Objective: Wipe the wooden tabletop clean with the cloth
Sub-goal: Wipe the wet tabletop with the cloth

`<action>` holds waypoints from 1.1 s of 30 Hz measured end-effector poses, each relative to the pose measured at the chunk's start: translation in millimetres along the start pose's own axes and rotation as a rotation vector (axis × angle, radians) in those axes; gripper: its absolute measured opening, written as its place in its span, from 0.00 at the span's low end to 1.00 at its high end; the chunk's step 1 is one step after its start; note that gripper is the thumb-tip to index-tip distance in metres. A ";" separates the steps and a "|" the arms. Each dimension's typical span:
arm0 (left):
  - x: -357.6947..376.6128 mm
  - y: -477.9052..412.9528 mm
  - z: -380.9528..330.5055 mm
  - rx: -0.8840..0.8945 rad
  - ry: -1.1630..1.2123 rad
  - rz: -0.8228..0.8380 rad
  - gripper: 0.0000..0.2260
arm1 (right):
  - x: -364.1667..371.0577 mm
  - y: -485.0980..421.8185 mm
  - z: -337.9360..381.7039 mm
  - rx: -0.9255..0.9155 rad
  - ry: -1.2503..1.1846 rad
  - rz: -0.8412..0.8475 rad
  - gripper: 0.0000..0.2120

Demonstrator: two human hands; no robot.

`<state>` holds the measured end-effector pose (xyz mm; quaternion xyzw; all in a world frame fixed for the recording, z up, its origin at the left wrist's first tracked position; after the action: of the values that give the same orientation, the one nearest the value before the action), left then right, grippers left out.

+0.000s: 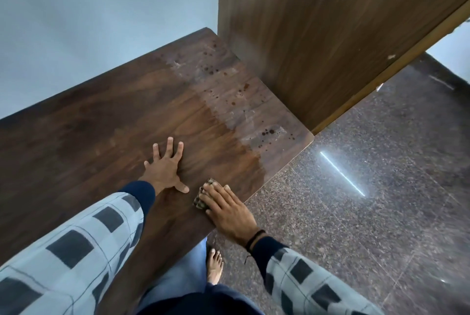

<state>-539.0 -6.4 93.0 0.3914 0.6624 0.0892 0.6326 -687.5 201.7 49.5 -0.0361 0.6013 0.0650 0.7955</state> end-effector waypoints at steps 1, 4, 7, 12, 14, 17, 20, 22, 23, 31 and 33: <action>0.4 -0.1 0.1 -0.005 0.011 -0.005 0.66 | -6.4 -3.2 -14.3 -0.071 0.037 0.047 0.23; 1.5 -1.4 0.0 -0.012 0.032 -0.013 0.67 | -27.0 -25.1 -61.6 -0.123 0.088 0.100 0.25; 2.3 -2.1 1.3 -0.017 0.030 -0.005 0.67 | -46.2 -54.2 -95.3 0.106 0.033 0.019 0.24; 3.8 -3.8 3.7 -0.017 0.028 -0.001 0.68 | -56.4 -81.5 -105.8 0.357 -0.073 -0.102 0.23; 4.8 -2.2 6.2 -0.003 0.017 -0.002 0.68 | -48.9 -76.5 -95.1 0.408 -0.110 -0.110 0.23; 4.0 -1.3 9.7 0.007 0.033 -0.014 0.68 | -35.8 -48.7 -80.0 0.283 -0.097 -0.094 0.24; 2.3 0.4 8.0 0.009 0.029 -0.021 0.68 | -31.8 -19.4 -103.6 -0.122 0.045 0.021 0.23; 0.9 0.7 5.8 0.004 0.031 -0.016 0.68 | -39.8 -27.6 -133.8 -0.204 0.103 0.073 0.24; 0.3 0.7 4.2 0.004 0.037 -0.011 0.68 | -45.0 -37.0 -144.7 -0.161 0.109 0.087 0.24; -1.7 -3.3 -3.5 -0.056 0.065 0.025 0.66 | -35.4 -50.4 -114.5 0.147 0.035 -0.010 0.25; -13.5 -12.3 -11.7 -0.039 0.083 -0.042 0.65 | -29.2 -43.4 -110.2 0.023 0.048 -0.020 0.24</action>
<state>-556.0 -18.9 98.0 0.3609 0.6941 0.1049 0.6140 -794.0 142.1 46.4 -0.0345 0.6206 0.0491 0.7818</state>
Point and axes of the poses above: each hand's wrist, its own y-axis away from the middle knuckle, its own x-axis out of the palm, z = x × y, the point moved 1 cm from there along -y, towards the middle knuckle, and after that the axes turned 8 degrees about -z, right-handed, at the moved point
